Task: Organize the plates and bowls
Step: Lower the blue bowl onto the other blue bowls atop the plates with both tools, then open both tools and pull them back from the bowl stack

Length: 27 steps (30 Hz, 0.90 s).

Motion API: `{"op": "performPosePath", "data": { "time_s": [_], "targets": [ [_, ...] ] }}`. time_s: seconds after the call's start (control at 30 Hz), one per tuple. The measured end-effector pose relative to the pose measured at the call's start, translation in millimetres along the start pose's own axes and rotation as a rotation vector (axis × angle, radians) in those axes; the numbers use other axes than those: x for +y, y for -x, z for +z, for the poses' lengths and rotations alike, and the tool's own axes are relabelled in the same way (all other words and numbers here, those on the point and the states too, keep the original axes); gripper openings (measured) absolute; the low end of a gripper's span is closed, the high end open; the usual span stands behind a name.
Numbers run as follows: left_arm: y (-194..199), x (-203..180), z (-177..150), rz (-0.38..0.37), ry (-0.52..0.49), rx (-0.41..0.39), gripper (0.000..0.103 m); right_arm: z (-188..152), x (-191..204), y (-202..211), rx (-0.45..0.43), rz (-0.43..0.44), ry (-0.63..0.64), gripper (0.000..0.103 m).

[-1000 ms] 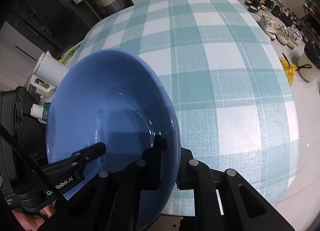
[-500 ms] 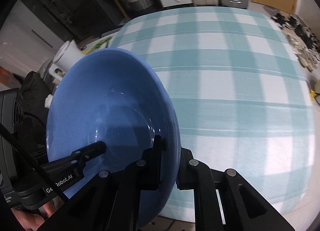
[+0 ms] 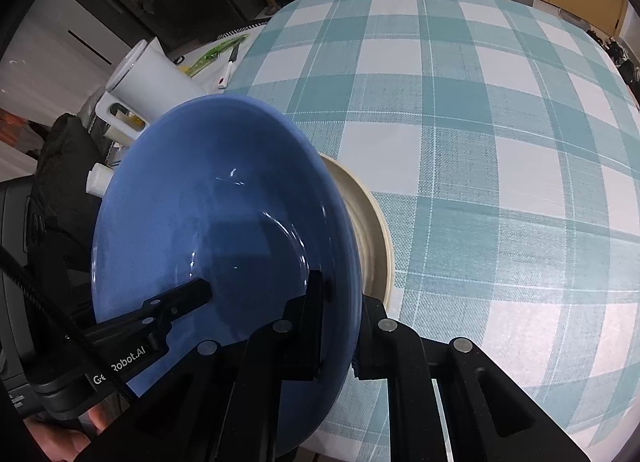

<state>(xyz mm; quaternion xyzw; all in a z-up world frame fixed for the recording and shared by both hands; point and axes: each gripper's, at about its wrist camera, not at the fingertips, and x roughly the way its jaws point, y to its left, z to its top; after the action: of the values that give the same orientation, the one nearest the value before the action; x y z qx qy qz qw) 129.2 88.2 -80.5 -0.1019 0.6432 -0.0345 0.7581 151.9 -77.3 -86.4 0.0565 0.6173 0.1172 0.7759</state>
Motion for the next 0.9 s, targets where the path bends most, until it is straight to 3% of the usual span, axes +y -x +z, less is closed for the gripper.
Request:
{"op": "performPosePath", "data": {
  "time_s": [0.27,0.4,0.5,0.63,0.73,0.83,0.9],
  "targets": [
    [-9.9,-0.8,1.4,-0.022,-0.018,-0.014,0.024,0.5,-6.7,-9.5,0.007,-0.008,-0.001,0.011],
    [-11.7,3.6,1.4,-0.04,-0.013,-0.019,0.034,-0.5,-7.3,-9.6,-0.005,-0.005,0.012,0.012],
    [-4.6,10.0,0.7,0.032,0.007,-0.072,0.05,-1.9,-9.4,-7.3,-0.03,-0.016,0.017,0.016],
    [3.1,21.5,-0.5,-0.012,0.053,-0.084,0.051,-5.4,-10.8,6.4,-0.091,-0.004,0.053,0.02],
    [14.5,22.7,-4.4,-0.033,0.054,-0.103,0.052,-11.5,-11.9,21.3,-0.166,-0.034,0.094,0.029],
    [35.8,14.5,-18.3,-0.013,0.019,-0.206,0.053,-22.6,-12.1,36.4,-0.237,0.0,0.144,0.035],
    [45.3,8.2,-27.9,-0.003,-0.009,-0.267,0.053,-31.6,-13.9,46.9,-0.286,0.011,0.156,0.049]
  ]
}}
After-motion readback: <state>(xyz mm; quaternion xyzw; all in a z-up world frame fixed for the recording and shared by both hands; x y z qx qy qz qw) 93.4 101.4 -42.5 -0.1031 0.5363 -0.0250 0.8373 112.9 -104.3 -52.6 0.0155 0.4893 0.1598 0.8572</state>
